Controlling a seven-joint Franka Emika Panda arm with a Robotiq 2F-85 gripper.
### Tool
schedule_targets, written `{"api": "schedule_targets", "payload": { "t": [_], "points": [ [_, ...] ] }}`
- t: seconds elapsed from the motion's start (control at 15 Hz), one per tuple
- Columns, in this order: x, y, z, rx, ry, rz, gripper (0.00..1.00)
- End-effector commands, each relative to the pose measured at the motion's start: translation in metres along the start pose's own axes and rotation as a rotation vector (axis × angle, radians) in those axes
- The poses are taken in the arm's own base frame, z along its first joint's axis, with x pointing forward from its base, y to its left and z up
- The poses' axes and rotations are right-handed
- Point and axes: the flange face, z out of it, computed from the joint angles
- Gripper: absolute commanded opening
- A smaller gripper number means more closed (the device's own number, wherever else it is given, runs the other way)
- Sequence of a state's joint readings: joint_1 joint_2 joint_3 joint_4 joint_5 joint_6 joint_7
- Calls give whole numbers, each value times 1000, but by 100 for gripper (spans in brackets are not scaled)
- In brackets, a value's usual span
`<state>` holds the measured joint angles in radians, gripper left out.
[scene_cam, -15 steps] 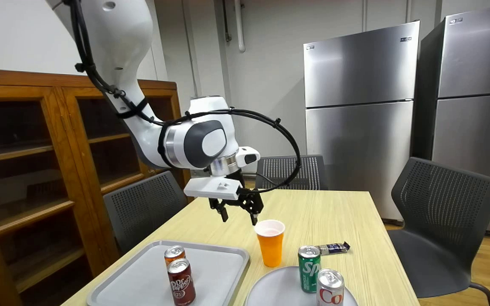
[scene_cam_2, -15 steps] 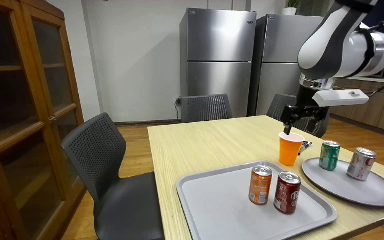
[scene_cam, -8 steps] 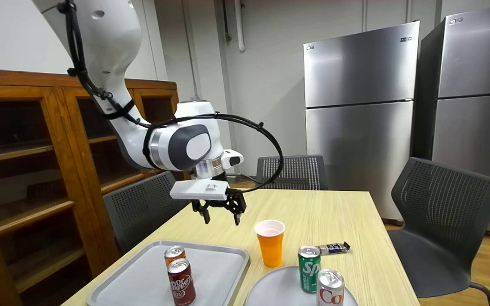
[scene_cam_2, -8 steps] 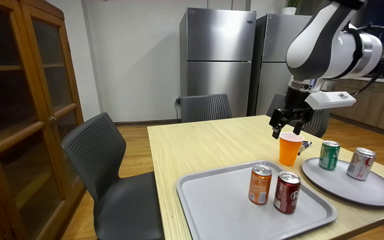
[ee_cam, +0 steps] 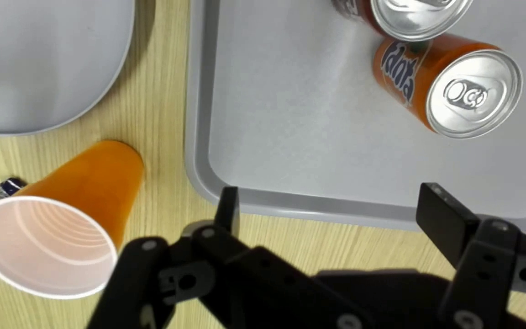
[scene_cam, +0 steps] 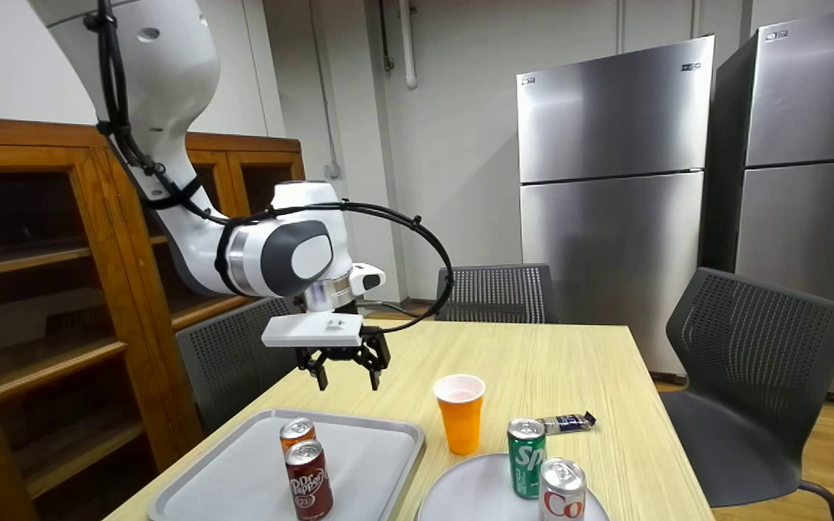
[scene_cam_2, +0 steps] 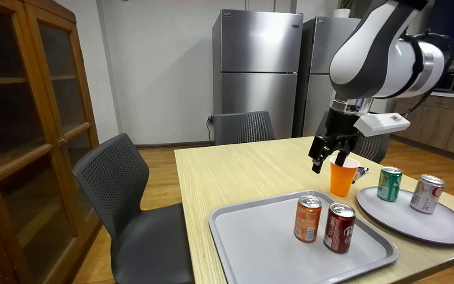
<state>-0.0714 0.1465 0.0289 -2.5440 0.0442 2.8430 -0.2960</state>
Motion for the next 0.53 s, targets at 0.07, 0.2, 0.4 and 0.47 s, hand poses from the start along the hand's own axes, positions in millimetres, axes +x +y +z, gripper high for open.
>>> {"api": "schedule_targets", "payload": {
  "t": [0.07, 0.2, 0.4, 0.47],
  "points": [
    [-8, -34, -8, 20, -11, -83, 100],
    [-10, -49, -7, 28, -18, -116, 100],
    [-14, -67, -3, 39, -29, -161, 100],
    [-16, -74, -1, 45, -34, -177, 100]
  ]
}}
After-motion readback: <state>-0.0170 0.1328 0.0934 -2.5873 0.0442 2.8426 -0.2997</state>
